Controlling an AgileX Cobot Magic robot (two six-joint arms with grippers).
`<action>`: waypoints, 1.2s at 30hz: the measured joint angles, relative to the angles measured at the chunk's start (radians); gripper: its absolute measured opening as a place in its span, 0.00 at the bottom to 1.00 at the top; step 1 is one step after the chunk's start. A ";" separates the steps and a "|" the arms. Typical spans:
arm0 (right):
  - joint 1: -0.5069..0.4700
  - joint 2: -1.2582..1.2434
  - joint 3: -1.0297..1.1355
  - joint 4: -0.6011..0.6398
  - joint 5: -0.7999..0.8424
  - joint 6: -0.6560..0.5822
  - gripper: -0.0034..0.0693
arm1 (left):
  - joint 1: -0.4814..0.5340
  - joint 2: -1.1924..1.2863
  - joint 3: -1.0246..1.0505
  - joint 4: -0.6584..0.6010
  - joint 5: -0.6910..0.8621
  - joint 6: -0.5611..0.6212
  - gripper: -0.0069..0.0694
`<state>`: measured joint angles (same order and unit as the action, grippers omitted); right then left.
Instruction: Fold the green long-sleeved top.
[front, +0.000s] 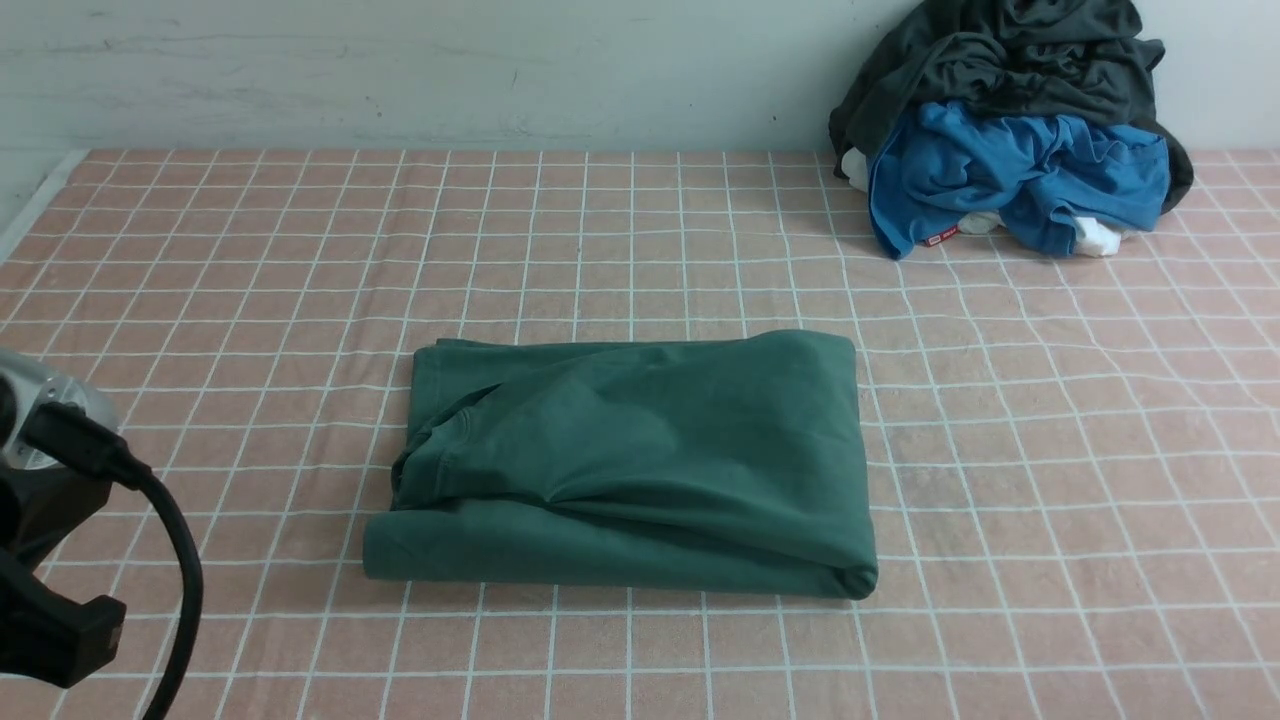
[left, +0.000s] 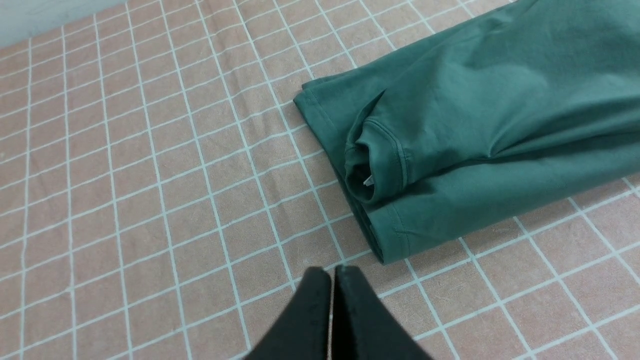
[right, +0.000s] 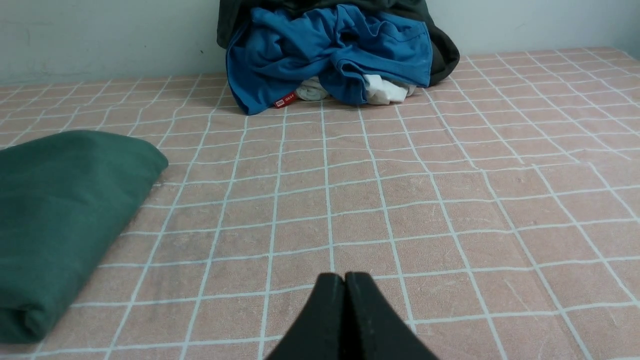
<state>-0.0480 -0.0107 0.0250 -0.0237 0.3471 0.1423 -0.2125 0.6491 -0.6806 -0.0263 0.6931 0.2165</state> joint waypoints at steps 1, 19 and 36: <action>0.000 0.000 0.000 0.000 0.000 0.000 0.03 | 0.000 0.000 0.000 0.000 0.001 0.000 0.09; 0.000 0.000 0.000 0.000 0.001 0.000 0.03 | -0.004 -0.004 0.010 0.002 0.001 0.000 0.09; 0.000 0.000 -0.001 0.001 0.007 0.000 0.03 | 0.161 -0.525 0.552 0.026 -0.445 -0.102 0.09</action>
<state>-0.0480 -0.0107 0.0239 -0.0228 0.3540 0.1423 -0.0516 0.1244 -0.1285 0.0000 0.2480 0.1146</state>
